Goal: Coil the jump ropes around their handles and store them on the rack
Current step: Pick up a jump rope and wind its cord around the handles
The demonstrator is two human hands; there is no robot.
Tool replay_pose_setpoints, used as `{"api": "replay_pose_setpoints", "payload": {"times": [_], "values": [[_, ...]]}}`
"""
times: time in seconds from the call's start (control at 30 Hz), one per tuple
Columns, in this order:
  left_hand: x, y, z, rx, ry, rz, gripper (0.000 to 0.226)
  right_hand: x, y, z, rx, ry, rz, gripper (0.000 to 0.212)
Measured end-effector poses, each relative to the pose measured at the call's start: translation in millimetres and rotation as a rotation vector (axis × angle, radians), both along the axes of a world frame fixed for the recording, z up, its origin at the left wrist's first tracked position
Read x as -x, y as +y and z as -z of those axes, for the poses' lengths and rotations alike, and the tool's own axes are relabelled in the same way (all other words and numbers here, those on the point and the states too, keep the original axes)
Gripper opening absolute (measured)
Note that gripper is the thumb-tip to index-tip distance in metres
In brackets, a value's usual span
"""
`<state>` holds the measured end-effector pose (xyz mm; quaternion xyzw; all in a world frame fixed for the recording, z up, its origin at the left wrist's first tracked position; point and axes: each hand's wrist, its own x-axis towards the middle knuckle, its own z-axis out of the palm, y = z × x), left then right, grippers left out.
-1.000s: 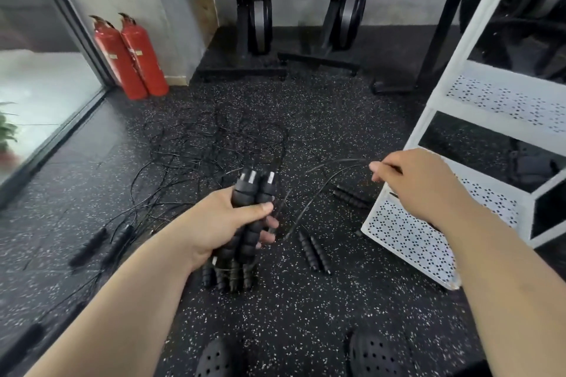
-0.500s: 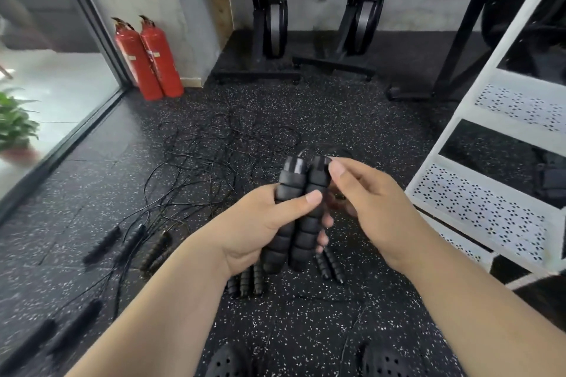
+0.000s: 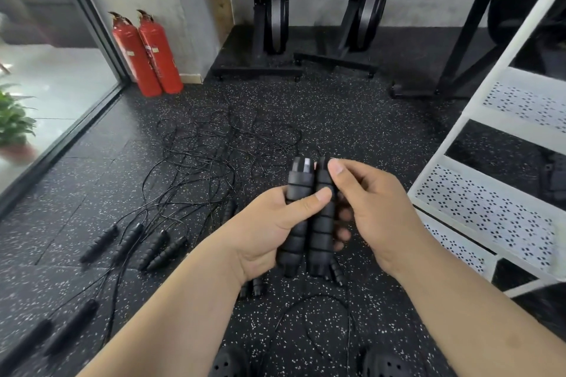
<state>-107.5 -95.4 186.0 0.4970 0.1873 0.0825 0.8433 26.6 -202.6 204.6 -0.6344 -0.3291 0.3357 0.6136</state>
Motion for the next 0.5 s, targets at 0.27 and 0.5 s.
{"api": "replay_pose_setpoints", "payload": {"times": [0.27,0.5], "values": [[-11.7,0.3,2.2,0.050,-0.008,-0.039,0.025,-13.5,5.0,2.0,0.048,-0.167,0.017,0.038],[-12.0,6.9,-0.7,0.068,-0.013,0.087,0.028,-59.1,7.0,5.0,0.056,-0.518,0.077,0.037]]}}
